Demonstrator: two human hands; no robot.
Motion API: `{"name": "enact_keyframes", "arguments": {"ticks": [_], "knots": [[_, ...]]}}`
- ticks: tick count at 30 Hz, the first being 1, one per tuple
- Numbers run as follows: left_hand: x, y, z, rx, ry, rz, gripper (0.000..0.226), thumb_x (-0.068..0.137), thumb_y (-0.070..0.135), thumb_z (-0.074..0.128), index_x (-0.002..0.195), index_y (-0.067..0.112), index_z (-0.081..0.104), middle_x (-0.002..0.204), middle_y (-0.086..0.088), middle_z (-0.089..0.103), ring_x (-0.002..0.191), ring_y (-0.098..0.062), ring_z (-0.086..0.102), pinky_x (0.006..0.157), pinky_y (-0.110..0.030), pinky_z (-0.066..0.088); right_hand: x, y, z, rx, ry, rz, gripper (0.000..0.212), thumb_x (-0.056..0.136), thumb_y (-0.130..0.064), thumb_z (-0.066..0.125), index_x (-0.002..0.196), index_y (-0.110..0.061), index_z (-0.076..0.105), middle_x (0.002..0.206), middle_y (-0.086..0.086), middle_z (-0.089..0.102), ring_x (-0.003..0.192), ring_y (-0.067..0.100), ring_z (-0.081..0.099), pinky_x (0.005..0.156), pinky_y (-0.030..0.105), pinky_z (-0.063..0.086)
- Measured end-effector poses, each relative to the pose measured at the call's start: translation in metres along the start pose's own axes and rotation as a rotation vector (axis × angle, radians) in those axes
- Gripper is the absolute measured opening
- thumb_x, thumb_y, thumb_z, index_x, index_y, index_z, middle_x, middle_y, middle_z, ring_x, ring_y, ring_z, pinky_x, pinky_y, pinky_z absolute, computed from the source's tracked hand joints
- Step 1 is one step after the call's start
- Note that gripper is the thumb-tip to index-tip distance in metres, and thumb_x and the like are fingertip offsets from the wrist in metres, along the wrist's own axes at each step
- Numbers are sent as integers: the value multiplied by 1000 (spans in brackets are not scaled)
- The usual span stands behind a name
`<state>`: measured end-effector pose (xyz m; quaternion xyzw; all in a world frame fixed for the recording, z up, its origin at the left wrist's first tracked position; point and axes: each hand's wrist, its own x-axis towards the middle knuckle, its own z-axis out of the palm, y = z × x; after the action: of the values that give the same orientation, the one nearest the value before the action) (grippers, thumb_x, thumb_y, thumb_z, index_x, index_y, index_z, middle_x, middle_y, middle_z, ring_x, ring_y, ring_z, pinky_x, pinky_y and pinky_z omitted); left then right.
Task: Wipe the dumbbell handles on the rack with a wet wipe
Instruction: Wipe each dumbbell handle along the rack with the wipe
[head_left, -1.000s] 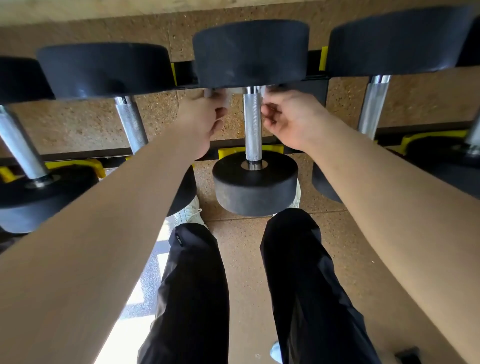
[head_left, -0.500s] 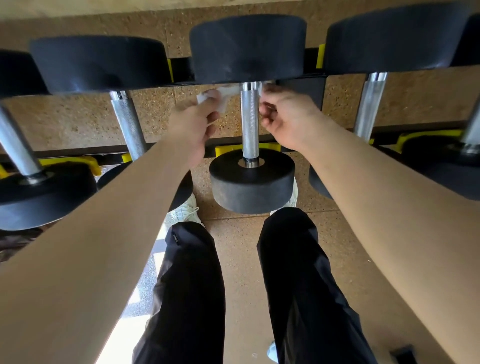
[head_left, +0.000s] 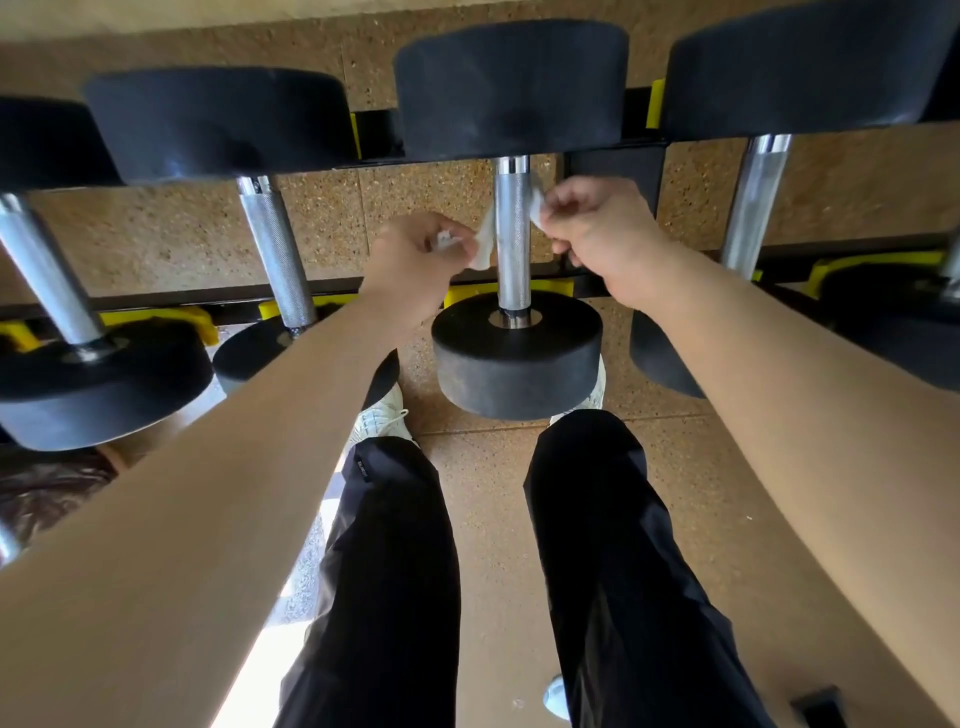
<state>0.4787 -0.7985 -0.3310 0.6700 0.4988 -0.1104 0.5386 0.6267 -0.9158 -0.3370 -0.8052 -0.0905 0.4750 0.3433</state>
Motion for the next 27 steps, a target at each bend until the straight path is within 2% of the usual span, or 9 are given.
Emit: {"name": "enact_keyframes", "arguments": {"ticks": [3,5,9,11,14,18,20,24,27], "knots": [[1,2,11,195,-82,40,10,95,16,67,87,23,68,73,12,54,55,-5,47,41,-8,33,-13,14,-16,-265,-138,-7,6,92,-11,68,93,-16,70,86,-6,63,74,8,59,64,18,46],[0,-2,11,282,-112,48,9,94,14,67,91,22,68,73,11,54,60,-4,47,41,-7,33,-21,26,-21,-391,-189,-11,6,90,-14,72,95,-17,72,85,-9,63,78,8,58,72,22,44],[-9,-12,-4,449,-192,139,10,95,20,68,103,24,71,98,0,62,63,-10,55,49,-19,36,-21,37,-3,-491,-193,-75,5,89,-17,73,94,-17,73,90,-6,67,82,9,61,77,26,47],[-15,-18,-10,509,-245,168,12,94,22,68,105,23,72,103,0,59,63,-8,54,50,-16,35,-17,39,11,-557,-180,-94,5,88,-15,72,92,-17,73,100,1,67,91,18,64,84,32,53],[-22,-22,-11,470,-304,188,9,94,23,68,102,23,72,83,8,54,66,-2,47,51,-12,30,-16,43,15,-595,-157,-92,4,88,-17,72,88,-21,72,102,0,68,92,19,63,85,36,55],[-28,-20,5,360,-289,338,7,89,24,75,95,20,75,86,15,55,88,-7,52,82,-25,36,-23,47,0,-561,-174,-108,5,89,-17,72,86,-21,73,87,-7,67,87,14,64,76,28,50],[-30,-20,13,327,-271,356,8,87,24,77,95,20,77,92,11,55,98,-11,50,87,-25,35,-28,47,-4,-516,-168,-117,5,89,-16,73,87,-20,73,80,-12,65,82,10,64,73,23,46],[-32,-24,13,230,-250,286,7,88,30,76,94,26,78,92,7,65,79,-4,56,72,-25,43,-41,42,-5,-317,-138,-128,14,84,-11,72,95,-19,73,90,-9,70,84,4,65,77,19,50],[-40,-28,12,150,-285,212,13,89,34,73,97,27,81,76,15,68,52,-1,45,56,-20,34,-53,36,-1,-206,-249,-142,33,82,-10,74,112,-21,68,102,-8,70,90,4,66,76,14,48]]}}
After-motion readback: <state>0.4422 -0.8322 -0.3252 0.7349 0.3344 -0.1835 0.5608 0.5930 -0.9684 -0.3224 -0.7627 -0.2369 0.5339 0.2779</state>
